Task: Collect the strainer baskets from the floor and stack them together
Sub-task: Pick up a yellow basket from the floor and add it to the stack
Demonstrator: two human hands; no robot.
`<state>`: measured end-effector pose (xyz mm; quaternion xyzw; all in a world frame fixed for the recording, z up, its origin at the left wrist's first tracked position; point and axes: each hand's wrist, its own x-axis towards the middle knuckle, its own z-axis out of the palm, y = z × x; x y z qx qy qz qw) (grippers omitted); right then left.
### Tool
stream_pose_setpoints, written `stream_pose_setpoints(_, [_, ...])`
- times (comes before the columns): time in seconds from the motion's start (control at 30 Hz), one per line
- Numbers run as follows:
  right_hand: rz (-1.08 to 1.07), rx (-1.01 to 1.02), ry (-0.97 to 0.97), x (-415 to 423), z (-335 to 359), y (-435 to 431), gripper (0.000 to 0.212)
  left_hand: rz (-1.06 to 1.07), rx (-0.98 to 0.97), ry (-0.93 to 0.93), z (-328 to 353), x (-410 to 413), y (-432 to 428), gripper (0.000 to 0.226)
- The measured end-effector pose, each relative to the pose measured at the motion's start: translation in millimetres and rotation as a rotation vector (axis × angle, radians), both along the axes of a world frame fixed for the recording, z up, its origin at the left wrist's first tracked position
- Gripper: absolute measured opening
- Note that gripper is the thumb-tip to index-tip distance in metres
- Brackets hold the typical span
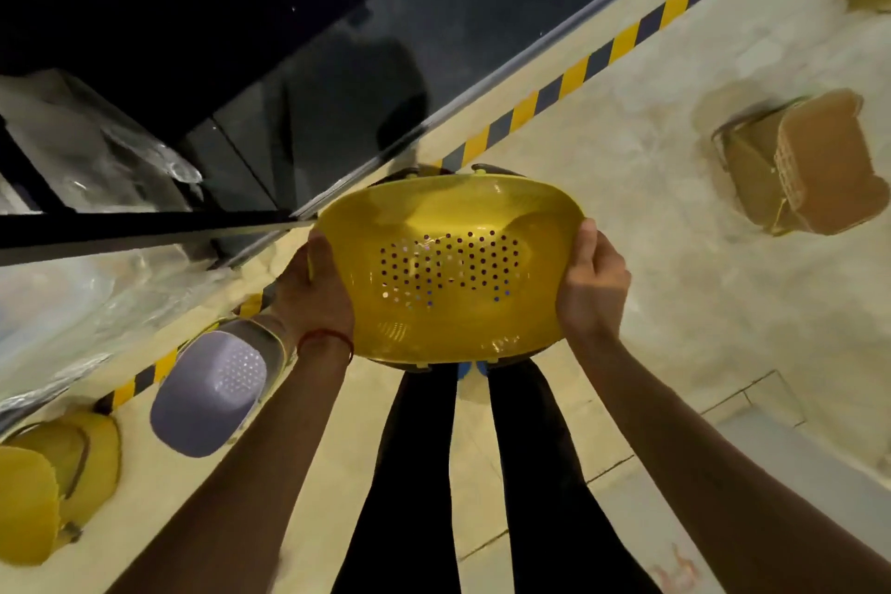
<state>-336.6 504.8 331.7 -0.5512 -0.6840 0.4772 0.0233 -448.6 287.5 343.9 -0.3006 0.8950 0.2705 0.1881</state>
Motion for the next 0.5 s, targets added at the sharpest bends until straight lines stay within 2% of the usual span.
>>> stream_pose_setpoints(0.13, [-0.037,-0.019,-0.015,-14,-63,-1,0.048,0.021,0.064,0.096,-61,-12,5,0.045])
stream_pose_setpoints(0.23, [-0.028,0.033,-0.061,-17,-102,4,0.044,0.023,0.085,0.088,-102,-14,11,0.046])
stream_pose_setpoints(0.3, [0.007,0.069,-0.067,-17,-124,5,0.050,0.043,0.097,0.084,-126,-12,15,0.047])
stream_pose_setpoints(0.5, [0.053,0.059,-0.021,-20,-176,-4,0.048,0.119,0.079,0.105,-186,-15,7,0.046])
